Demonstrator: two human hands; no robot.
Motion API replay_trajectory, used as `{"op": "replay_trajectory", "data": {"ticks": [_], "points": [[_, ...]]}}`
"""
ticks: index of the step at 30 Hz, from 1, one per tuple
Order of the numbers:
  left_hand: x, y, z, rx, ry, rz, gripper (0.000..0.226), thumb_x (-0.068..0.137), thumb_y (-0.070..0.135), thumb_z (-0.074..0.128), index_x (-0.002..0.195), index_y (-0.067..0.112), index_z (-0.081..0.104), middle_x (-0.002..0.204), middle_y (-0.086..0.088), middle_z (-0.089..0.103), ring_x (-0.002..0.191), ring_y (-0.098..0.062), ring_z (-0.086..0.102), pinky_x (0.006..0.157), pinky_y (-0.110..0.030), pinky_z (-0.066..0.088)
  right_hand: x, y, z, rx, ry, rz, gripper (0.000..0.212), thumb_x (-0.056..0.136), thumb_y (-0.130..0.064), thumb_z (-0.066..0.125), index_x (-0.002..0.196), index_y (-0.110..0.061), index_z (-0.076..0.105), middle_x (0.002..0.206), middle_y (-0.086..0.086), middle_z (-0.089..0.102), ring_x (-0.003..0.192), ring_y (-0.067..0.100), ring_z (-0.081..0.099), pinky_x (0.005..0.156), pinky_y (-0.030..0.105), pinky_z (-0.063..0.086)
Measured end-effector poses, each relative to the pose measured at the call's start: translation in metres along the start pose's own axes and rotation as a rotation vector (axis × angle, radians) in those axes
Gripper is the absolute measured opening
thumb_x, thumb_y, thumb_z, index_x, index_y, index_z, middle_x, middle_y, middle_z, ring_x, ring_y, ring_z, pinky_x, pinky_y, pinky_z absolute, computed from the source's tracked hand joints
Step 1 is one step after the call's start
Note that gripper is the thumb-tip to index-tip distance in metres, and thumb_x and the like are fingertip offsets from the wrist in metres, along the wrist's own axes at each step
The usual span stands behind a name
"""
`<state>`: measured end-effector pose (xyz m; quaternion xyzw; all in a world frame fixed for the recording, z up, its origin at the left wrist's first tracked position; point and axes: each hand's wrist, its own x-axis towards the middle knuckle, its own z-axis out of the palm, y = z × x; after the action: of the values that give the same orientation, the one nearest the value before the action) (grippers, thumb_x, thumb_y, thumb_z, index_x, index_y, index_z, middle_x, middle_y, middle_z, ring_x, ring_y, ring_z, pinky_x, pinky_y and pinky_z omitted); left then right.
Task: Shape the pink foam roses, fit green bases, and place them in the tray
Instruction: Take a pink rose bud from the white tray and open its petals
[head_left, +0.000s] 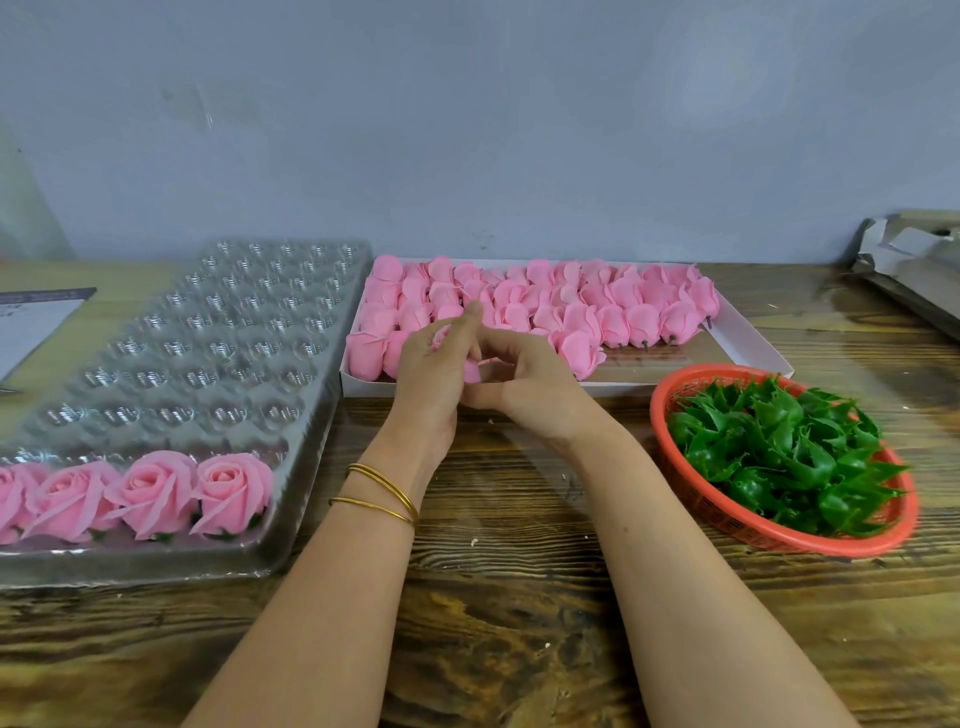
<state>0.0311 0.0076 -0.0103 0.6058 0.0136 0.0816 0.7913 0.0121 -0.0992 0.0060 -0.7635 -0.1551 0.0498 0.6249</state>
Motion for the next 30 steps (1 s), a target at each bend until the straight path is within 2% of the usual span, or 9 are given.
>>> {"op": "replay_trajectory", "data": {"ticks": [3, 7, 11, 15, 19, 23, 25, 27, 30], "points": [[0.0018, -0.0018, 0.0002, 0.005, 0.012, -0.004, 0.057, 0.094, 0.037, 0.062, 0.04, 0.025, 0.049, 0.068, 0.005, 0.068, 0.089, -0.015, 0.069, 0.098, -0.049, 0.052, 0.0017, 0.0001, 0.001, -0.042, 0.035, -0.019, 0.039, 0.074, 0.007, 0.075, 0.108, -0.01, 0.066, 0.096, 0.006, 0.065, 0.081, 0.015, 0.06, 0.075, 0.021, 0.052], [-0.0007, 0.0008, 0.0011, 0.003, -0.007, 0.011, 0.056, 0.097, 0.033, 0.06, 0.042, 0.026, 0.053, 0.065, 0.009, 0.068, 0.076, -0.005, 0.069, 0.082, -0.036, 0.055, 0.0033, 0.0016, 0.0014, -0.042, 0.092, -0.023, 0.041, 0.073, 0.003, 0.079, 0.091, -0.026, 0.056, 0.093, 0.002, 0.062, 0.08, 0.013, 0.058, 0.072, 0.018, 0.051], [-0.0034, 0.0034, -0.0007, 0.012, -0.041, 0.003, 0.035, 0.093, 0.036, 0.065, 0.061, 0.023, 0.066, 0.067, 0.005, 0.067, 0.078, -0.009, 0.069, 0.088, -0.039, 0.057, 0.0031, 0.0036, 0.0001, -0.053, 0.072, -0.027, 0.025, 0.08, 0.0, 0.075, 0.098, -0.013, 0.062, 0.089, 0.003, 0.059, 0.078, 0.014, 0.055, 0.073, 0.023, 0.051], [-0.0055, 0.0052, -0.0019, 0.065, -0.091, 0.035, 0.035, 0.092, 0.033, 0.067, 0.058, 0.03, 0.071, 0.064, 0.01, 0.067, 0.078, -0.006, 0.068, 0.078, -0.032, 0.056, 0.0023, 0.0039, -0.0013, -0.013, 0.019, -0.006, 0.034, 0.087, 0.002, 0.066, 0.117, -0.016, 0.064, 0.107, 0.016, 0.066, 0.087, 0.017, 0.059, 0.089, 0.034, 0.052], [-0.0036, 0.0031, -0.0027, 0.071, -0.087, 0.034, 0.041, 0.091, 0.031, 0.068, 0.05, 0.028, 0.064, 0.06, 0.009, 0.061, 0.076, -0.005, 0.065, 0.079, -0.035, 0.053, 0.0007, 0.004, -0.003, 0.07, -0.04, 0.006, 0.029, 0.091, 0.002, 0.061, 0.111, -0.019, 0.067, 0.102, 0.009, 0.071, 0.097, 0.015, 0.068, 0.091, 0.028, 0.054], [-0.0022, 0.003, -0.002, 0.015, -0.058, 0.008, 0.048, 0.094, 0.027, 0.064, 0.047, 0.025, 0.053, 0.06, 0.003, 0.057, 0.072, -0.01, 0.064, 0.086, -0.04, 0.055, 0.0015, 0.0044, -0.0031, 0.012, 0.0, 0.034, 0.026, 0.087, 0.0, 0.067, 0.112, -0.007, 0.068, 0.106, 0.026, 0.067, 0.094, 0.027, 0.067, 0.097, 0.045, 0.052], [-0.0018, 0.0036, -0.0019, -0.016, -0.041, -0.008, 0.041, 0.095, 0.027, 0.063, 0.055, 0.02, 0.057, 0.062, 0.004, 0.064, 0.07, -0.009, 0.068, 0.08, -0.034, 0.058, 0.0016, 0.0036, -0.0016, -0.019, 0.015, 0.026, 0.029, 0.081, 0.002, 0.072, 0.11, -0.003, 0.067, 0.1, 0.019, 0.069, 0.08, 0.016, 0.063, 0.087, 0.039, 0.054], [-0.0022, 0.0046, -0.0011, -0.03, -0.032, -0.03, 0.034, 0.095, 0.028, 0.062, 0.064, 0.015, 0.06, 0.065, 0.002, 0.067, 0.072, -0.013, 0.069, 0.079, -0.034, 0.059, 0.0024, 0.0026, -0.0005, -0.044, 0.032, 0.001, 0.032, 0.077, 0.004, 0.076, 0.107, -0.001, 0.066, 0.1, 0.0, 0.065, 0.07, 0.005, 0.06, 0.073, 0.021, 0.052], [-0.0028, 0.0055, 0.0005, -0.058, -0.013, -0.05, 0.049, 0.096, 0.028, 0.062, 0.047, 0.024, 0.056, 0.065, -0.002, 0.066, 0.072, -0.016, 0.068, 0.076, -0.034, 0.06, 0.0039, 0.0021, 0.0022, -0.091, 0.077, -0.026, 0.032, 0.073, 0.002, 0.08, 0.098, -0.008, 0.063, 0.093, -0.001, 0.061, 0.071, 0.01, 0.056, 0.07, 0.017, 0.048]]}}
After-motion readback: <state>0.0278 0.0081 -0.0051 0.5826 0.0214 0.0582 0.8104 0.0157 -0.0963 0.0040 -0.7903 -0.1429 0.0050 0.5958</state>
